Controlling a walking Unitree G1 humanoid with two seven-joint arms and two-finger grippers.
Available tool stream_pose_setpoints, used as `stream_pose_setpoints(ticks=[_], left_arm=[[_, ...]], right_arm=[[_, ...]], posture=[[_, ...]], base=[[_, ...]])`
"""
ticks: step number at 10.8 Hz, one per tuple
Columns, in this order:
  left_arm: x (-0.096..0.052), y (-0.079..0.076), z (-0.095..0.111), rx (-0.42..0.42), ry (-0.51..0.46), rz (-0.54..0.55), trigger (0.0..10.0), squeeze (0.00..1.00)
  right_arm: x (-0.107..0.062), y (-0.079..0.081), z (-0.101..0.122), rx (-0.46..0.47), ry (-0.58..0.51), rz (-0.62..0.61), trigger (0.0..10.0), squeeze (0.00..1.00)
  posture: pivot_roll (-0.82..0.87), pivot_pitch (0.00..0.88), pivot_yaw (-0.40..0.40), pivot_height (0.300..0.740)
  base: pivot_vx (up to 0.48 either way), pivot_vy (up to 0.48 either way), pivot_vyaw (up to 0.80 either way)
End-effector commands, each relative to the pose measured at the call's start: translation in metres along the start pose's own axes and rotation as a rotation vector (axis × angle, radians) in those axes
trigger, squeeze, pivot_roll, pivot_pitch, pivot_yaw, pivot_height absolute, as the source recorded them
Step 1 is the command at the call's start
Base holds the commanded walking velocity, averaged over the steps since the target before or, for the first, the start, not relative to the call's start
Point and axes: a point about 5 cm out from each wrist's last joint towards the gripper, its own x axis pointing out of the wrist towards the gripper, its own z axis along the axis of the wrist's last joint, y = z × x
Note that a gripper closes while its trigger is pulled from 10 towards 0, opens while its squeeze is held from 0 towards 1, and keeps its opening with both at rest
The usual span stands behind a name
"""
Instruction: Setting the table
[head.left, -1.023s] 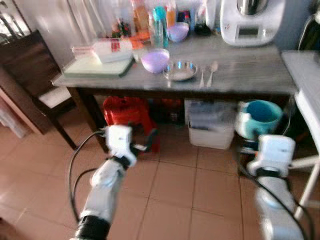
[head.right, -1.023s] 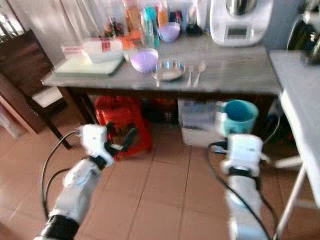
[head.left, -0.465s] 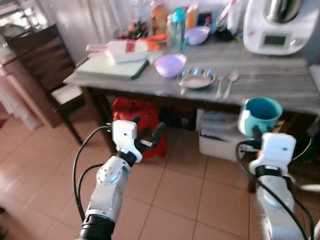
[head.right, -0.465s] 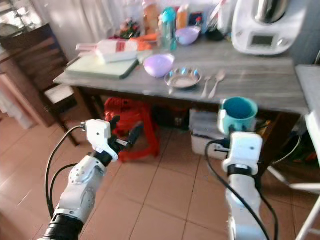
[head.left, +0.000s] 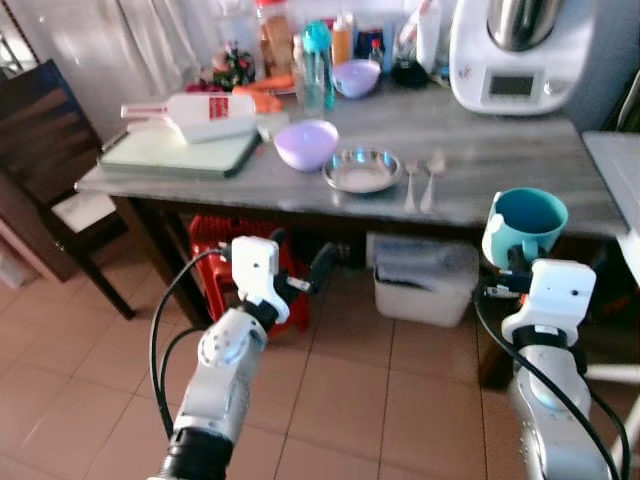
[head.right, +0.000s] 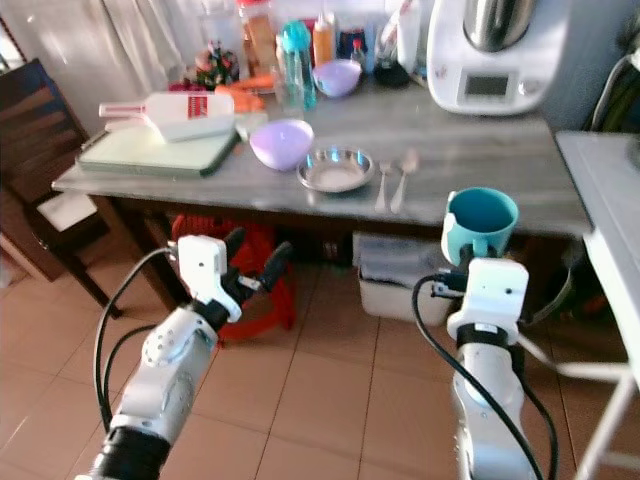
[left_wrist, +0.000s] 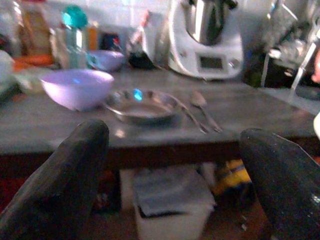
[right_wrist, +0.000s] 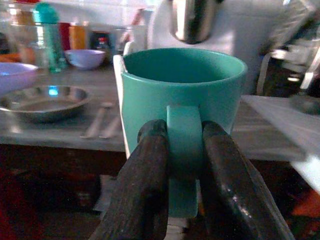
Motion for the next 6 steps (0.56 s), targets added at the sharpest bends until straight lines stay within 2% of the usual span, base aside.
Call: stream_pose_setpoints(ticks=[1,2,6], left_arm=[[-0.0016,0.0076,0.0039,0.01,-0.003,0.02,10.0,0.0],[-0.0014,0.0067,0.0033,0.008,0.0,0.016,10.0,0.0],[-0.0002,0.0047,0.0047,0.003,-0.001,0.012,10.0,0.0]], right_arm=[[0.0019,0.0102,0.0079,0.011,-0.026,0.036,10.0,0.0],[0.0026,0.01,0.0084,0.01,-0.031,0.037,10.0,0.0],[0.0042,0.0114,0.0125,-0.006,-0.051,0.045,10.0,0.0]], posture=[[-0.04,0.0,0.083,0.74],[-0.04,0.0,0.083,0.74],[-0.04,0.0,0.083,0.74]], base=[[0.304,0.0,-0.8],[0.3,0.0,-0.8],[0.299,0.0,0.0]])
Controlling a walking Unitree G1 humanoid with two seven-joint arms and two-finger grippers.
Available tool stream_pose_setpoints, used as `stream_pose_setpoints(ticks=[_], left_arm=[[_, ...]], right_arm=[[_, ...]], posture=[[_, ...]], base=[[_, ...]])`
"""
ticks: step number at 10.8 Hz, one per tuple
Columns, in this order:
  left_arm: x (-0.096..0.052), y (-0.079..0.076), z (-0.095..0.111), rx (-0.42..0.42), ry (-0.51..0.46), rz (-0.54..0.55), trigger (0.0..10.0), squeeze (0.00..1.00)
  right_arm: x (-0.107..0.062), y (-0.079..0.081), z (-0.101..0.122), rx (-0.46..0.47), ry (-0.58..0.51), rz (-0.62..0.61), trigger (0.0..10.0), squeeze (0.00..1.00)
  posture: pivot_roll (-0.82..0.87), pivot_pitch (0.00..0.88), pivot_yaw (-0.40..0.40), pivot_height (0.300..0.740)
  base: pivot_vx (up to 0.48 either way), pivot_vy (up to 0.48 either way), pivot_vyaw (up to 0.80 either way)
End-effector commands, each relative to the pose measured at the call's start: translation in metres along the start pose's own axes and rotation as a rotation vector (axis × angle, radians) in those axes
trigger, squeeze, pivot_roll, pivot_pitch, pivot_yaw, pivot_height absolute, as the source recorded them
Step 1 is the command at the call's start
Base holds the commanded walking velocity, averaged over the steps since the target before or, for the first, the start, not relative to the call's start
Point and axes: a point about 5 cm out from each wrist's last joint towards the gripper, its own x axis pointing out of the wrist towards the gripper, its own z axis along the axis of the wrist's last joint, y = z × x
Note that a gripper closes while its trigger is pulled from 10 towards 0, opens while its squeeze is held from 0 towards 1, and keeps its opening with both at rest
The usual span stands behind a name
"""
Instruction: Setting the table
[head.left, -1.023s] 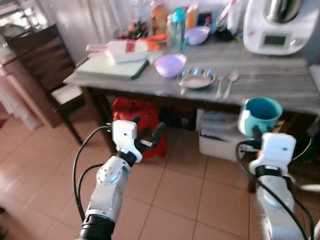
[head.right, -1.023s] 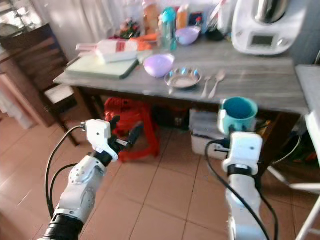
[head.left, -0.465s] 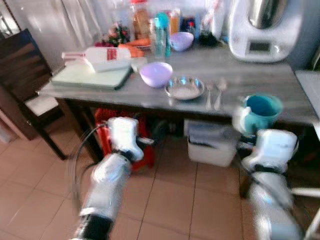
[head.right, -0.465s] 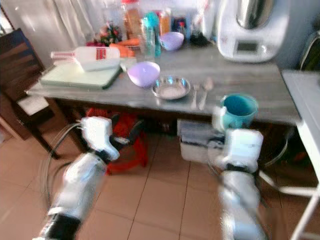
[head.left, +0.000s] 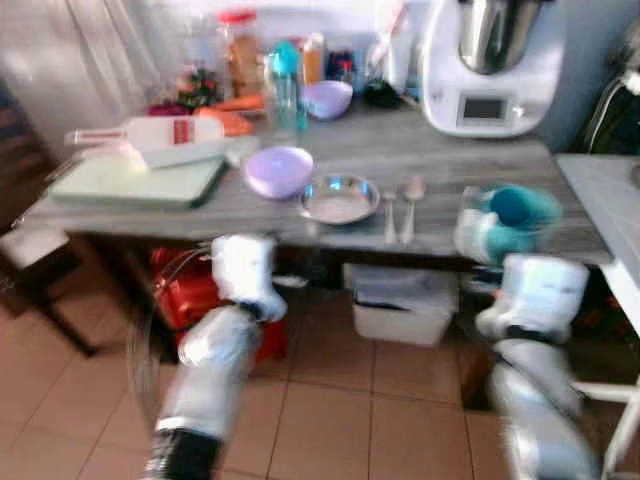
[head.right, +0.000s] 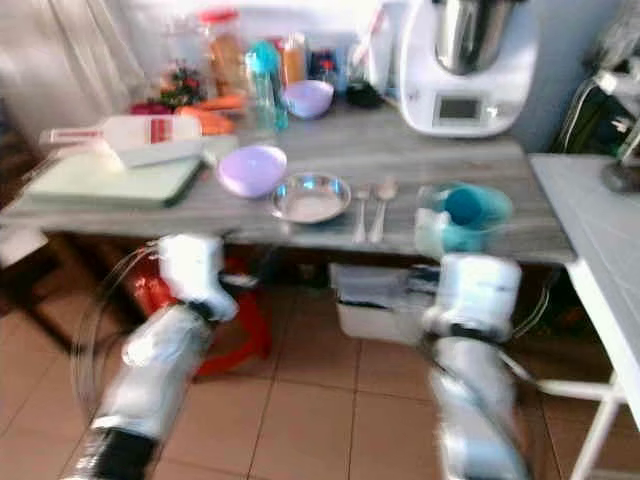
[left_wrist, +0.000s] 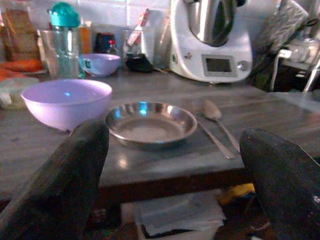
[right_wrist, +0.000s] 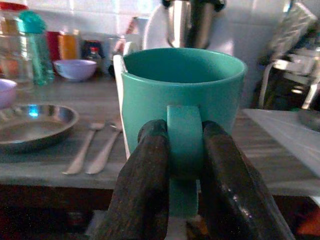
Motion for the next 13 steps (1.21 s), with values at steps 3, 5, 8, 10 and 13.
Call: stream_pose_setpoints(ticks=[3,5,8,10,13], left_arm=[[0.006,-0.008,0.005,0.001,-0.017,-0.033,10.0,0.0],[0.006,-0.006,0.007,0.002,-0.022,-0.028,10.0,0.0],[0.007,-0.009,0.006,-0.001,-0.019,-0.033,10.0,0.0],[0.006,-0.009,0.006,-0.001,-0.017,-0.034,10.0,0.0],[0.005,-0.009,0.005,-0.001,-0.015,-0.032,10.0,0.0]], right_arm=[[0.004,-0.005,0.014,-0.03,-0.055,0.005,10.0,0.0],[0.004,-0.001,0.016,-0.034,-0.065,0.018,10.0,0.0],[0.003,-0.001,0.015,-0.032,-0.059,0.014,10.0,0.0],[0.003,-0.001,0.014,-0.017,-0.051,0.012,10.0,0.0],[0.004,0.001,0.015,-0.016,-0.055,0.018,10.0,0.0]], posture=[[-0.04,0.0,0.082,0.74],[-0.04,0.0,0.082,0.74],[-0.04,0.0,0.083,0.74],[-0.04,0.0,0.081,0.74],[-0.04,0.0,0.078,0.74]], base=[[0.299,0.0,0.0],[0.298,0.0,0.73],[0.299,0.0,0.26],[0.296,0.0,0.0],[0.292,0.0,-0.53]])
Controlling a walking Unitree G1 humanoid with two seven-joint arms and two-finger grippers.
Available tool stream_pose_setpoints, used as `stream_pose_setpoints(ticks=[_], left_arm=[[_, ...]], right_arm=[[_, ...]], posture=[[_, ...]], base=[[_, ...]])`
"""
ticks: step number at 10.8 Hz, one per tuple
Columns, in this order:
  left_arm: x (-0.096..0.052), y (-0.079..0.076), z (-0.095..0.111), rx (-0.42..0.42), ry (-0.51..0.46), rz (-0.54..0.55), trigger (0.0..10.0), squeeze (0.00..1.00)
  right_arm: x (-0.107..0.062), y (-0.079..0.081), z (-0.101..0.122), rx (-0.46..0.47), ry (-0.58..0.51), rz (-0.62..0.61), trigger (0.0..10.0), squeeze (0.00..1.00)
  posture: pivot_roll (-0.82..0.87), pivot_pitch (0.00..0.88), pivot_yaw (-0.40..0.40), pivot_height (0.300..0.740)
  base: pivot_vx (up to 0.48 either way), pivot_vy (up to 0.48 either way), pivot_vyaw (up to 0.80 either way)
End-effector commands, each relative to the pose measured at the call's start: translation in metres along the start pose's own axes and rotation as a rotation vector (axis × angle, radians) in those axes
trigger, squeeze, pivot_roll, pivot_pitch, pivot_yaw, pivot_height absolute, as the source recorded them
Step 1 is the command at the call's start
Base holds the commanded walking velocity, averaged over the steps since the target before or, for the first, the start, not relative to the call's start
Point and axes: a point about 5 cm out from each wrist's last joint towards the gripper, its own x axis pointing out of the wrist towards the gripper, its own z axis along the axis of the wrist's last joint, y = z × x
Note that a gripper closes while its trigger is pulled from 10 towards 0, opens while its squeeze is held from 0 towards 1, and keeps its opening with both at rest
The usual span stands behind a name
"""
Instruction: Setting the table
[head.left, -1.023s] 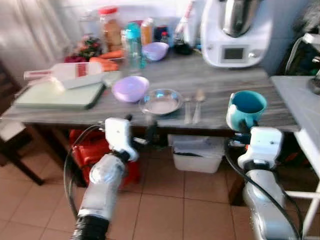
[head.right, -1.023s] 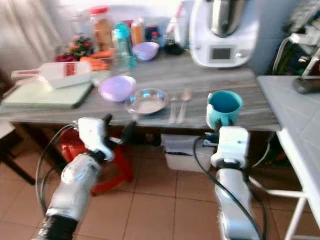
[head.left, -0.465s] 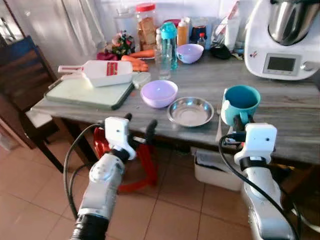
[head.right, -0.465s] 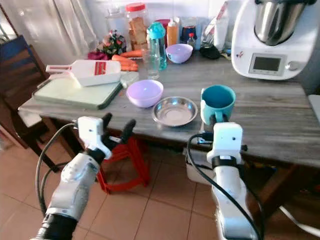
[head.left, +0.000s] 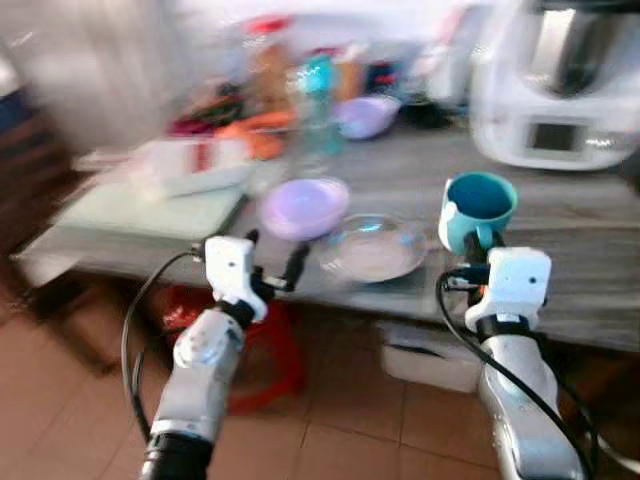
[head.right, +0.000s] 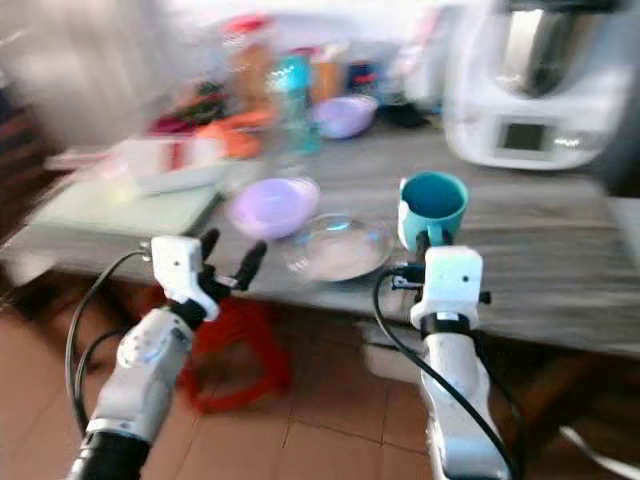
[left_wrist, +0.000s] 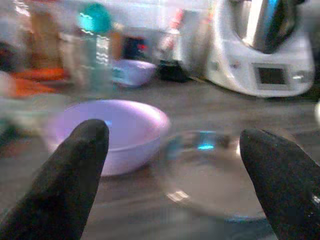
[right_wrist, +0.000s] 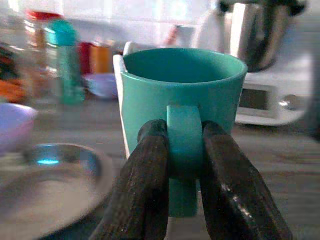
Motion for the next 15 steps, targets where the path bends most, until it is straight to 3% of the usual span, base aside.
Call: stream_pose_setpoints(ticks=[1,12,15], left_arm=[[0.0015,0.0008,0.0049,0.017,-0.009,-0.009,10.0,0.0],[-0.0041,0.0033,0.0041,0.021,-0.002,0.003,10.0,0.0],[-0.0072,0.0035,0.011,0.058,-0.061,-0.006,10.0,0.0]], right_arm=[[0.0026,-0.0013,0.0053,0.008,-0.022,-0.01,10.0,0.0],[0.0028,0.0031,0.0045,-0.01,-0.024,0.023,10.0,0.0],[0.0027,0.0034,0.0061,-0.005,-0.031,0.023,10.0,0.0]], posture=[[-0.04,0.0,0.078,0.74],[-0.03,0.0,0.059,0.74],[-0.03,0.0,0.059,0.74]], base=[[0.289,0.0,0.0],[0.265,0.0,0.0],[0.0,0.0,0.0]])
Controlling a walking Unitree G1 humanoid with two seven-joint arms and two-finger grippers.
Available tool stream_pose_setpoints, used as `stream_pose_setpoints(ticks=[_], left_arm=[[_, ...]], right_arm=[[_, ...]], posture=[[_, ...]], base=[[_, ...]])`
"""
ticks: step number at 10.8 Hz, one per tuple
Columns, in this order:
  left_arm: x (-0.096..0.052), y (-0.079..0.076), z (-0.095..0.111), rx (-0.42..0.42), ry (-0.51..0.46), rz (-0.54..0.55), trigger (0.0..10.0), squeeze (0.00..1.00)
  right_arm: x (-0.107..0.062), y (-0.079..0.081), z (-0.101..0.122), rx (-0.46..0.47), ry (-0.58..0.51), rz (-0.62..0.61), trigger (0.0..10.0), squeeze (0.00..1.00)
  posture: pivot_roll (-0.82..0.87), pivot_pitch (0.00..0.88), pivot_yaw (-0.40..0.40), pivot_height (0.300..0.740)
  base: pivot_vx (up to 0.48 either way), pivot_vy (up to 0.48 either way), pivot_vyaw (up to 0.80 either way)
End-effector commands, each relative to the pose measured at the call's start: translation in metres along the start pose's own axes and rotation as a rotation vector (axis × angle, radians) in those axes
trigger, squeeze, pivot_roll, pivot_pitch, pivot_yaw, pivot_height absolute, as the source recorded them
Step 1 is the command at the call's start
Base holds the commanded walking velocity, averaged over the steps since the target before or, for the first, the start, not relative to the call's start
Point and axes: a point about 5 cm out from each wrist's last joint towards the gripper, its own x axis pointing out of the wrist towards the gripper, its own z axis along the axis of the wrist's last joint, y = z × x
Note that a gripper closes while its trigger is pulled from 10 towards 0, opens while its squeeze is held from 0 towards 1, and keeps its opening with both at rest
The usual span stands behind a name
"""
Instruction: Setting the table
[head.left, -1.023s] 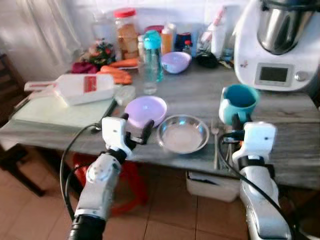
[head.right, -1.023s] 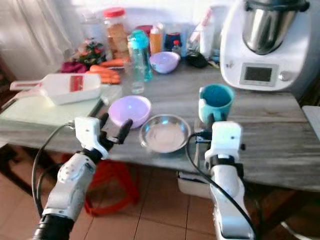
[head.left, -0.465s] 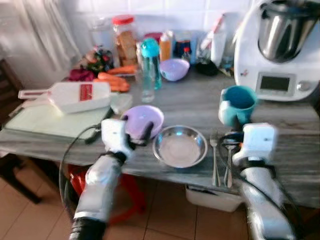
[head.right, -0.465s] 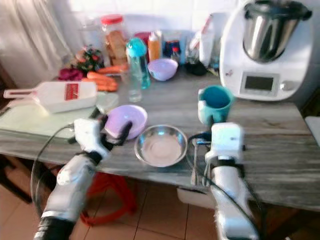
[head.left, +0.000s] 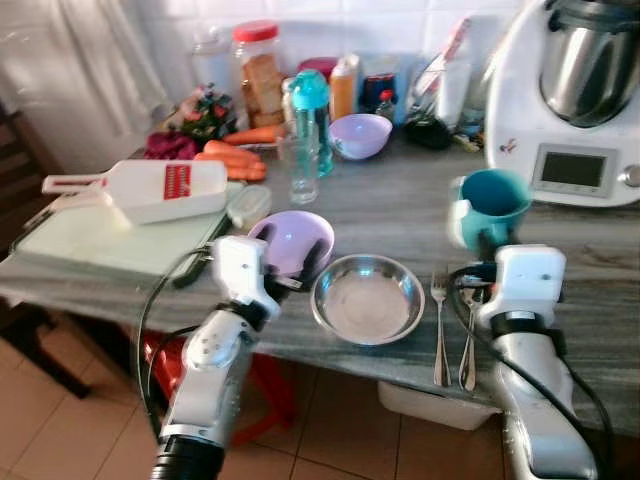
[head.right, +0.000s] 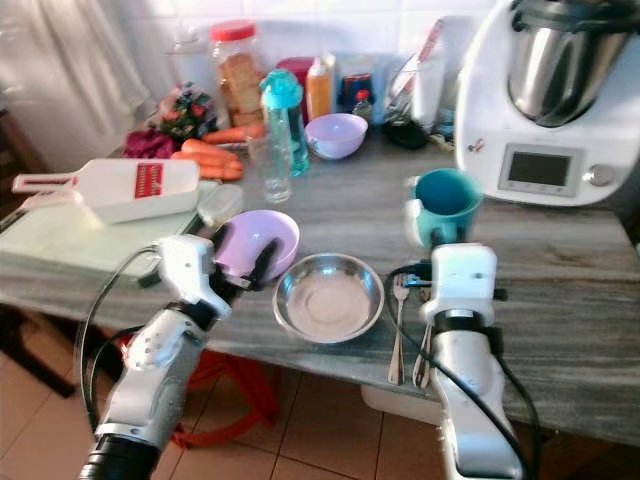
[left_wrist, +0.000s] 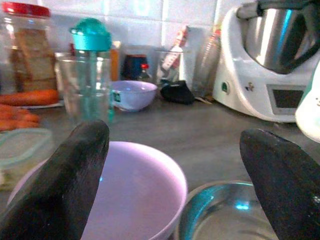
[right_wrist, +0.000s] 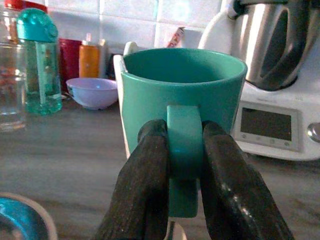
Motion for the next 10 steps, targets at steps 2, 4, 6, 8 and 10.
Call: stream_pose_setpoints(ticks=[2,4,6,8,10], left_arm=[[-0.003,0.008,0.005,0.029,-0.012,0.016,10.0,0.0],[-0.003,0.008,0.005,0.029,-0.012,0.016,10.0,0.0],[-0.003,0.008,0.005,0.029,-0.012,0.016,10.0,0.0],[-0.003,0.008,0.005,0.029,-0.012,0.016,10.0,0.0],[-0.034,0.017,0.01,0.104,0.021,-0.16,10.0,0.0]], right_arm=[[0.001,0.006,0.005,0.014,-0.023,0.014,10.0,0.0],[0.001,0.006,0.005,0.014,-0.023,0.014,10.0,0.0],[0.001,0.006,0.005,0.014,-0.023,0.014,10.0,0.0],[0.001,0.006,0.005,0.014,-0.023,0.014,10.0,0.0],[0.032,0.007,0.006,0.058,-0.022,0.091,10.0,0.0]], posture=[[-0.03,0.0,0.059,0.74],[-0.03,0.0,0.059,0.74],[-0.03,0.0,0.059,0.74],[-0.03,0.0,0.059,0.74],[0.01,0.0,0.049,0.74]], base=[[0.0,0.0,0.0],[0.0,0.0,0.0],[0.0,0.0,0.0],[0.0,0.0,0.0],[0.0,0.0,0.0]])
